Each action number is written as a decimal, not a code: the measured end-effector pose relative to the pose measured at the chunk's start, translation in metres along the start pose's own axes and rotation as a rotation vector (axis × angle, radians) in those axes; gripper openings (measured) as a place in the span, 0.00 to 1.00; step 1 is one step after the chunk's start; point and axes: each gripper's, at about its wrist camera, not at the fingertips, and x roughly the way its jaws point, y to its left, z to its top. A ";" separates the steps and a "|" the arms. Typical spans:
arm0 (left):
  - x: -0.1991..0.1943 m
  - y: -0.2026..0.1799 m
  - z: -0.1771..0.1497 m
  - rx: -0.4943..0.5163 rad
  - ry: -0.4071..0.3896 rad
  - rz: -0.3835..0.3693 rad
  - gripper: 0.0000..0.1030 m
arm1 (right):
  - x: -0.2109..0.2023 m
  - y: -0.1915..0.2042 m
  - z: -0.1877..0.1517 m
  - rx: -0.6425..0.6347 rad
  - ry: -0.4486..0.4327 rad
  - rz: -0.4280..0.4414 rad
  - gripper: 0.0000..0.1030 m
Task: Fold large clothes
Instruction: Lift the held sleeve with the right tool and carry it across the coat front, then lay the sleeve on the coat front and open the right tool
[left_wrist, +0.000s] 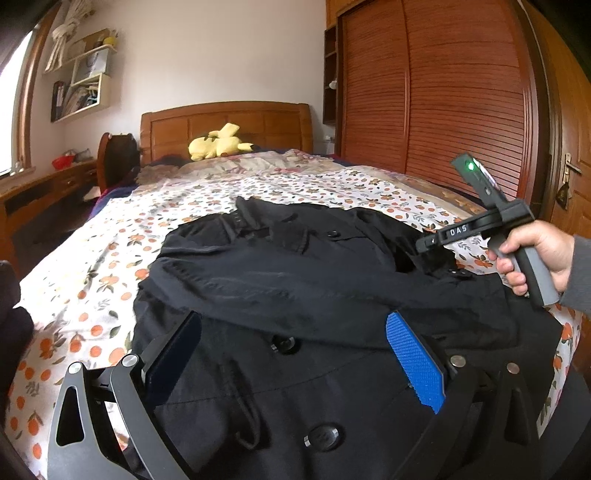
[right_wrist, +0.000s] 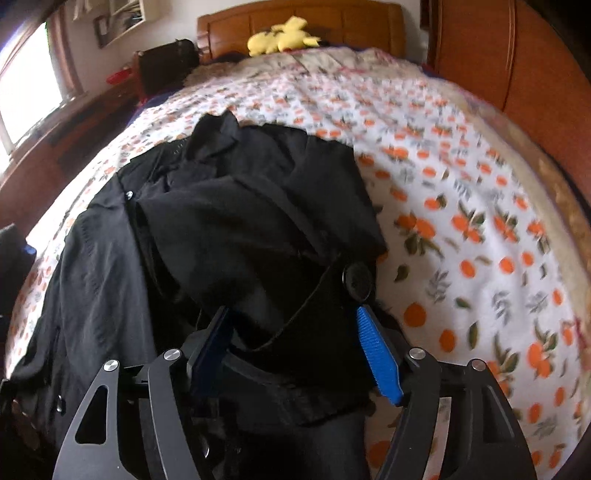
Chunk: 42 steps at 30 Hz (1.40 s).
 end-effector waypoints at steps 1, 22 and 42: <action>-0.001 0.002 0.000 -0.004 0.003 0.002 0.98 | 0.005 -0.001 -0.001 0.010 0.013 -0.003 0.64; -0.028 0.030 -0.007 -0.018 0.012 0.043 0.98 | -0.095 0.067 0.043 -0.195 -0.268 -0.152 0.10; -0.048 0.041 -0.002 -0.033 -0.017 0.063 0.98 | -0.124 0.200 -0.008 -0.453 -0.272 0.048 0.16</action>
